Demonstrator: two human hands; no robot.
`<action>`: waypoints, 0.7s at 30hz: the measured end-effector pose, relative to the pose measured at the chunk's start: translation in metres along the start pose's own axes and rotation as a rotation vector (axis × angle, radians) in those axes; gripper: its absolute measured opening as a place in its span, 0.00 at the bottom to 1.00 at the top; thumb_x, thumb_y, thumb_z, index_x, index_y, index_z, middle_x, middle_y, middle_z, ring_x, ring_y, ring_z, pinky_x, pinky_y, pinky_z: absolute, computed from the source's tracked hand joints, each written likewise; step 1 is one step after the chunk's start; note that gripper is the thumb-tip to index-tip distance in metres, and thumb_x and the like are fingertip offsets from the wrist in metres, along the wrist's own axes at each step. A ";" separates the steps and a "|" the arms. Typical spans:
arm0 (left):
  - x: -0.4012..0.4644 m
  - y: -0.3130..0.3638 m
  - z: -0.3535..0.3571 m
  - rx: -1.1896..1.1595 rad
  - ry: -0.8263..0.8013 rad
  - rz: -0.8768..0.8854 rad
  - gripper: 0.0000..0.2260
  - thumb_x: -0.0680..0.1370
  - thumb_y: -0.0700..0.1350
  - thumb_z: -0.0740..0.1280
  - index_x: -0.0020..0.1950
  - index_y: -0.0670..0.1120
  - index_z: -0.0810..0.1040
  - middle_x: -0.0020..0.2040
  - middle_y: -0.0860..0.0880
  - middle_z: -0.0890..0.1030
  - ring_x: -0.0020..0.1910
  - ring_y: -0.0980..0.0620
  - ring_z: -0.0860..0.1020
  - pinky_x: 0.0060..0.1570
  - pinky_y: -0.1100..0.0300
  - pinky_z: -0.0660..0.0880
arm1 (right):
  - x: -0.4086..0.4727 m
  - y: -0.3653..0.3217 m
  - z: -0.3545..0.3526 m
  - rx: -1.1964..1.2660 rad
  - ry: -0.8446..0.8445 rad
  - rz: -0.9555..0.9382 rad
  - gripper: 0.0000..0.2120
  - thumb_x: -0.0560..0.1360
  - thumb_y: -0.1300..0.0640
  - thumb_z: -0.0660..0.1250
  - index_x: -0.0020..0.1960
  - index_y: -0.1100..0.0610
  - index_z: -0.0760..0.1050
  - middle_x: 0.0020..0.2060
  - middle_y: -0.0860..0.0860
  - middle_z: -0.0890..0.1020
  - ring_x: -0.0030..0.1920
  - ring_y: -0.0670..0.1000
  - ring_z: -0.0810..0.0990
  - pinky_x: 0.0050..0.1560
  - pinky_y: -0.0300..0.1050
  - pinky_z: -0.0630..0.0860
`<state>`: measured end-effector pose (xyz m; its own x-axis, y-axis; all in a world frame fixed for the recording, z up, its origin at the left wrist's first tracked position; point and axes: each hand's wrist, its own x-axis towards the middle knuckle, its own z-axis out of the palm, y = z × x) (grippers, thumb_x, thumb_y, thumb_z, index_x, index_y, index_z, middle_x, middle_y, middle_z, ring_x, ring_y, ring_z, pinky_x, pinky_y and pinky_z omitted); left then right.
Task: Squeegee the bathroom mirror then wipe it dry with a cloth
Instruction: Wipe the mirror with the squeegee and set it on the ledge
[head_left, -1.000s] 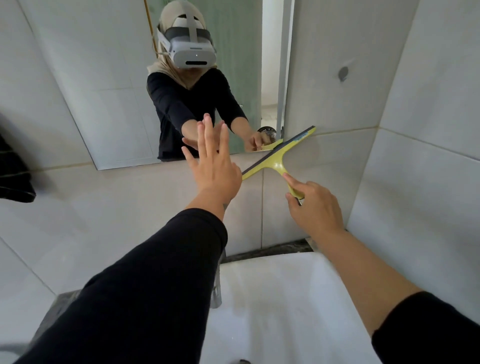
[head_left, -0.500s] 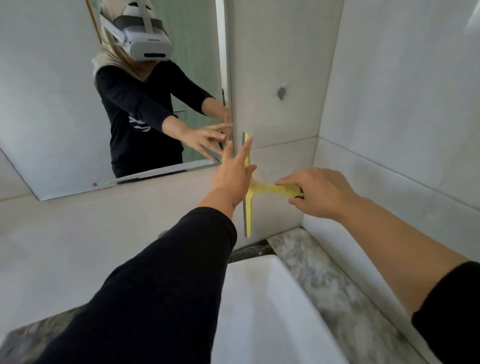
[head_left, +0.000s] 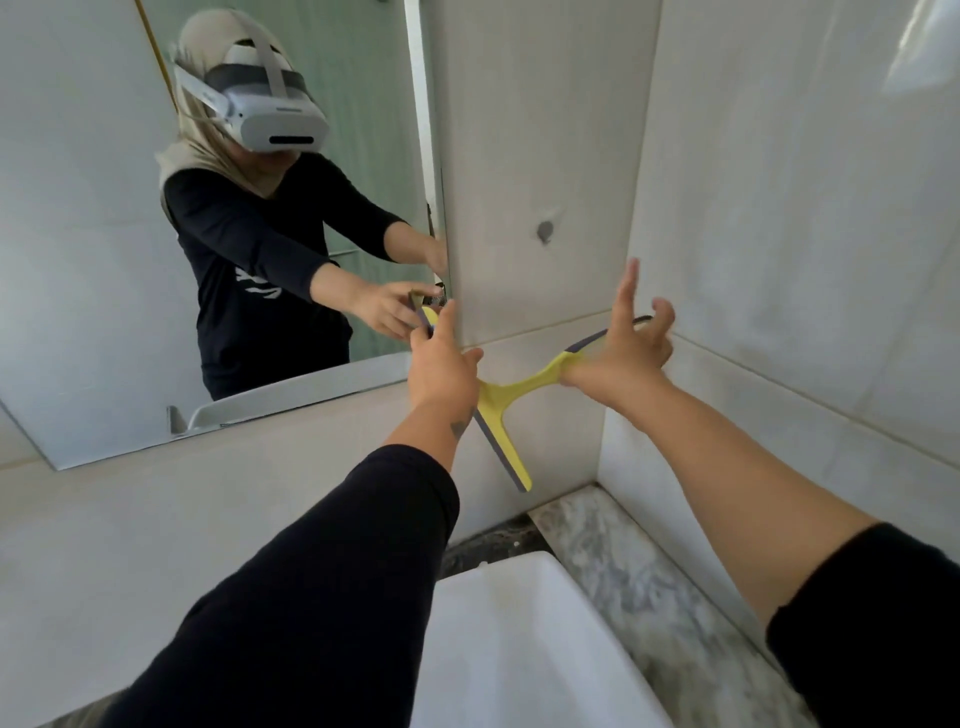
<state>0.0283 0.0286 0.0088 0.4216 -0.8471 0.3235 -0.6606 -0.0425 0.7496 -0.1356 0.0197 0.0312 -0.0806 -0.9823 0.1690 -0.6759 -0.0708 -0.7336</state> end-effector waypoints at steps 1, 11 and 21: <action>0.000 0.000 0.001 -0.011 0.006 -0.001 0.27 0.81 0.42 0.62 0.77 0.54 0.56 0.75 0.42 0.59 0.68 0.43 0.68 0.52 0.57 0.69 | 0.001 -0.006 0.001 0.201 0.015 0.066 0.54 0.67 0.60 0.68 0.71 0.35 0.30 0.73 0.52 0.42 0.65 0.58 0.66 0.56 0.48 0.71; -0.020 0.001 0.020 0.239 0.257 0.047 0.22 0.79 0.50 0.64 0.73 0.58 0.65 0.77 0.39 0.41 0.76 0.39 0.48 0.73 0.42 0.52 | 0.033 -0.042 0.003 0.654 0.206 0.185 0.27 0.69 0.69 0.62 0.63 0.55 0.55 0.48 0.53 0.72 0.43 0.55 0.75 0.47 0.50 0.79; -0.008 0.012 0.039 0.189 0.142 0.537 0.22 0.78 0.43 0.66 0.72 0.54 0.69 0.59 0.47 0.79 0.48 0.43 0.80 0.43 0.50 0.78 | 0.073 -0.068 -0.012 0.318 0.177 -0.134 0.29 0.73 0.62 0.69 0.67 0.57 0.58 0.62 0.58 0.66 0.47 0.53 0.70 0.49 0.42 0.70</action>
<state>-0.0075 0.0137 -0.0070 0.0680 -0.6975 0.7134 -0.8984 0.2682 0.3478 -0.1043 -0.0448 0.1006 -0.1512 -0.9174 0.3681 -0.4301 -0.2742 -0.8601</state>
